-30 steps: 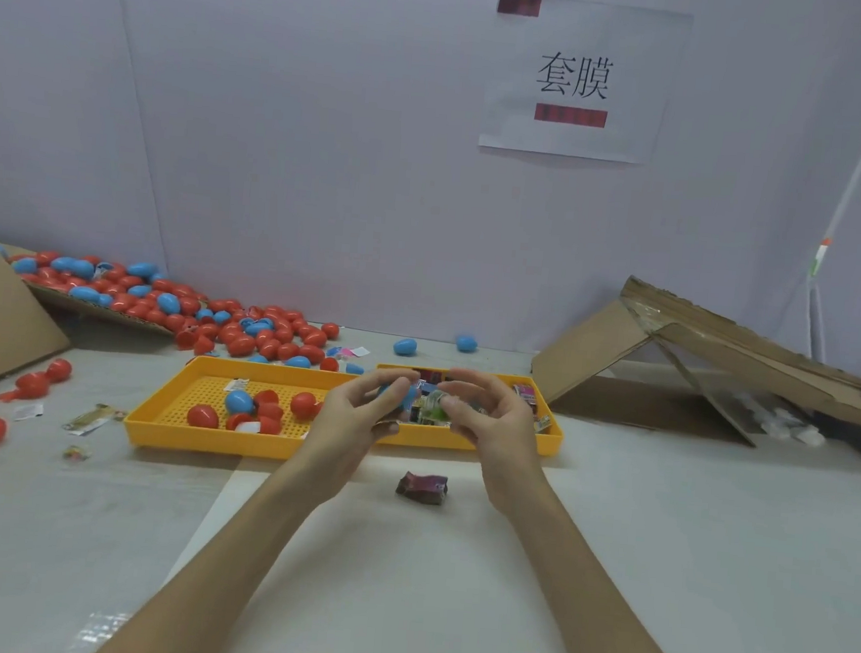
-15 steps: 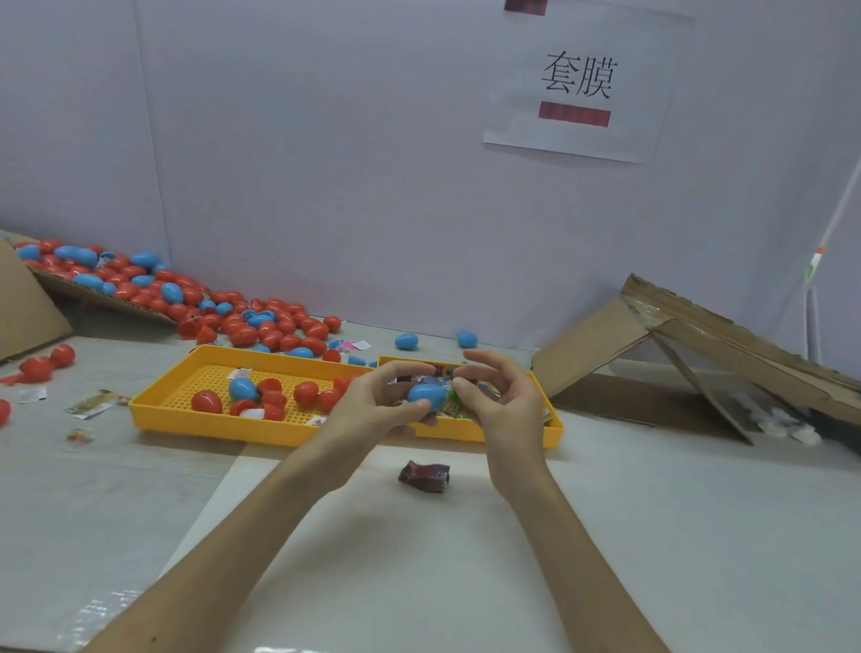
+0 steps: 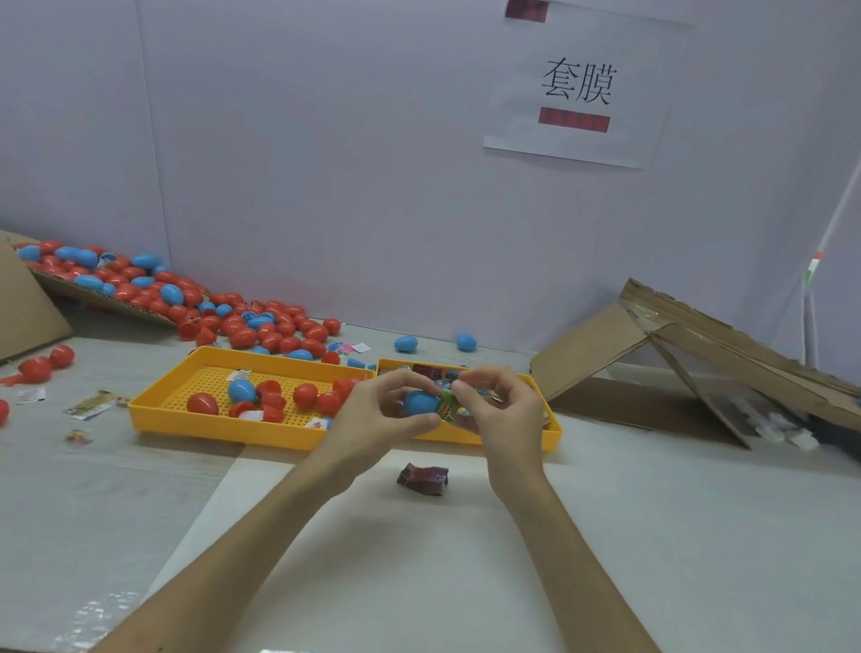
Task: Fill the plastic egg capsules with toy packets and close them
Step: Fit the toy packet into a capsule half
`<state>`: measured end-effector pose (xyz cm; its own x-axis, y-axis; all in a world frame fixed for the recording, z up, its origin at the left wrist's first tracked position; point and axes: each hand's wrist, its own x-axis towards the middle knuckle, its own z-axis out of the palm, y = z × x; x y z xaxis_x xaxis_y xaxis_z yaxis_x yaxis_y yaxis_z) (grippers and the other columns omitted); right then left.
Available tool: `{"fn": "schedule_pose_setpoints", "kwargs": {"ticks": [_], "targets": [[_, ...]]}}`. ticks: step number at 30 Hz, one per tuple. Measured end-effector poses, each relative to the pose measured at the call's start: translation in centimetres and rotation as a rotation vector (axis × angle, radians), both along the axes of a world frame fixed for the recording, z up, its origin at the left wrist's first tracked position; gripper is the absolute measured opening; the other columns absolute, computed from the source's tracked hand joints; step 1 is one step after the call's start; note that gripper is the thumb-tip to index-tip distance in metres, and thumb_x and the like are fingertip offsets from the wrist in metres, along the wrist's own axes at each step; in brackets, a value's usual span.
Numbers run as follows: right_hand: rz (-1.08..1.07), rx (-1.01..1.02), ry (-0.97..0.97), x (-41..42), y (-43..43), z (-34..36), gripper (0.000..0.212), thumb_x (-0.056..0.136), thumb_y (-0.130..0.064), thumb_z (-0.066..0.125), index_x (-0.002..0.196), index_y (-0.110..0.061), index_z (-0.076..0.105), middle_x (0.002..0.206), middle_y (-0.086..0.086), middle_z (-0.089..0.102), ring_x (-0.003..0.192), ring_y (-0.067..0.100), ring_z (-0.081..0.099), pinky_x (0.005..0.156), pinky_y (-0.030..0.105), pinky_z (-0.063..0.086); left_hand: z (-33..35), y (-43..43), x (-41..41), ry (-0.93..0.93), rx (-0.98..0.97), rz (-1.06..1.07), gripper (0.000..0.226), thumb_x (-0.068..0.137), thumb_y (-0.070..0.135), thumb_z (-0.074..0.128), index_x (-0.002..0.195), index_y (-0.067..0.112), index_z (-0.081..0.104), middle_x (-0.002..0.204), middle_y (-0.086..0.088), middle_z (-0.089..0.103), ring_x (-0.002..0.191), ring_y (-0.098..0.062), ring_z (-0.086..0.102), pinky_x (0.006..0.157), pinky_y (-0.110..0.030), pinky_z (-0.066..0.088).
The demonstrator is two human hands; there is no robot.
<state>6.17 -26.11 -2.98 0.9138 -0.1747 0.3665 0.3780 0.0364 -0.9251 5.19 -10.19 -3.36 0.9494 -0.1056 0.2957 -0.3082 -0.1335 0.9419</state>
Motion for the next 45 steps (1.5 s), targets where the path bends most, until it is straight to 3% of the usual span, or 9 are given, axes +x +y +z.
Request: {"fn": "schedule_pose_setpoints", "kwargs": {"ticks": [4,11,19,24,30,35,40,45], "targets": [[0.038,0.071,0.059,0.0,0.0,0.2,0.015,0.091,-0.001,0.066,0.086,-0.013,0.072,0.093,0.007,0.071,0.083,0.017,0.072,0.06,0.028,0.058,0.0,0.2,0.0,-0.034,-0.076,0.019,0.016,0.088,0.014,0.078,0.096,0.029,0.076,0.096,0.005,0.074,0.082,-0.009,0.07,0.069,-0.021,0.057],[0.1,0.146,0.12,-0.1,-0.1,0.6,0.023,0.094,0.0,0.059,0.084,-0.016,0.074,0.087,0.0,0.074,0.08,0.016,0.073,0.058,0.029,0.057,0.4,0.6,0.1,0.147,-0.304,-0.08,0.024,0.093,0.01,0.07,0.116,0.012,0.073,0.104,-0.012,0.074,0.082,-0.018,0.075,0.072,-0.022,0.059],[0.085,0.153,0.116,-0.3,-0.1,0.7,0.023,0.095,-0.001,0.059,0.086,-0.015,0.074,0.09,0.002,0.075,0.082,0.018,0.075,0.058,0.029,0.058,0.3,0.6,0.2,0.16,-0.273,-0.085,0.015,0.093,0.017,0.07,0.107,0.022,0.075,0.094,-0.005,0.078,0.08,-0.017,0.074,0.073,-0.023,0.059],[0.1,0.15,0.105,-0.4,-0.1,0.8,0.026,0.095,-0.001,0.058,0.083,-0.017,0.074,0.092,0.003,0.075,0.085,0.02,0.074,0.059,0.028,0.058,0.3,0.6,0.2,0.17,-0.253,-0.071,0.019,0.095,0.019,0.068,0.112,0.019,0.075,0.088,0.0,0.077,0.074,-0.011,0.071,0.071,-0.021,0.057],[0.139,0.112,0.086,-0.7,0.0,1.0,0.036,0.095,-0.003,0.057,0.075,-0.026,0.077,0.099,0.008,0.076,0.089,0.023,0.073,0.065,0.031,0.059,0.1,0.4,0.3,0.19,-0.187,-0.037,0.023,0.094,0.024,0.069,0.116,0.019,0.074,0.095,-0.002,0.075,0.073,-0.01,0.072,0.073,-0.024,0.06],[0.166,0.062,0.07,-0.9,0.1,1.0,0.039,0.096,-0.002,0.055,0.076,-0.027,0.078,0.104,0.006,0.076,0.091,0.02,0.073,0.066,0.029,0.058,0.0,0.3,0.4,0.196,-0.154,-0.036,0.024,0.086,0.022,0.077,0.109,0.03,0.074,0.09,0.003,0.078,0.079,-0.012,0.075,0.071,-0.021,0.058],[0.185,0.026,0.067,-0.9,0.2,0.9,0.031,0.095,0.002,0.053,0.085,-0.016,0.076,0.103,0.005,0.076,0.093,0.021,0.074,0.067,0.027,0.057,0.1,0.2,0.5,0.172,-0.109,0.035,0.024,0.087,0.017,0.079,0.109,0.024,0.073,0.089,0.004,0.077,0.074,-0.007,0.074,0.065,-0.017,0.056],[0.185,0.02,0.065,-1.0,0.3,0.8,0.036,0.096,0.002,0.051,0.081,-0.018,0.077,0.098,0.0,0.077,0.086,0.016,0.074,0.064,0.026,0.057,0.1,0.2,0.4,0.109,-0.034,0.091,0.016,0.09,0.015,0.075,0.106,0.021,0.074,0.087,0.001,0.075,0.071,-0.01,0.074,0.066,-0.018,0.057]]}}
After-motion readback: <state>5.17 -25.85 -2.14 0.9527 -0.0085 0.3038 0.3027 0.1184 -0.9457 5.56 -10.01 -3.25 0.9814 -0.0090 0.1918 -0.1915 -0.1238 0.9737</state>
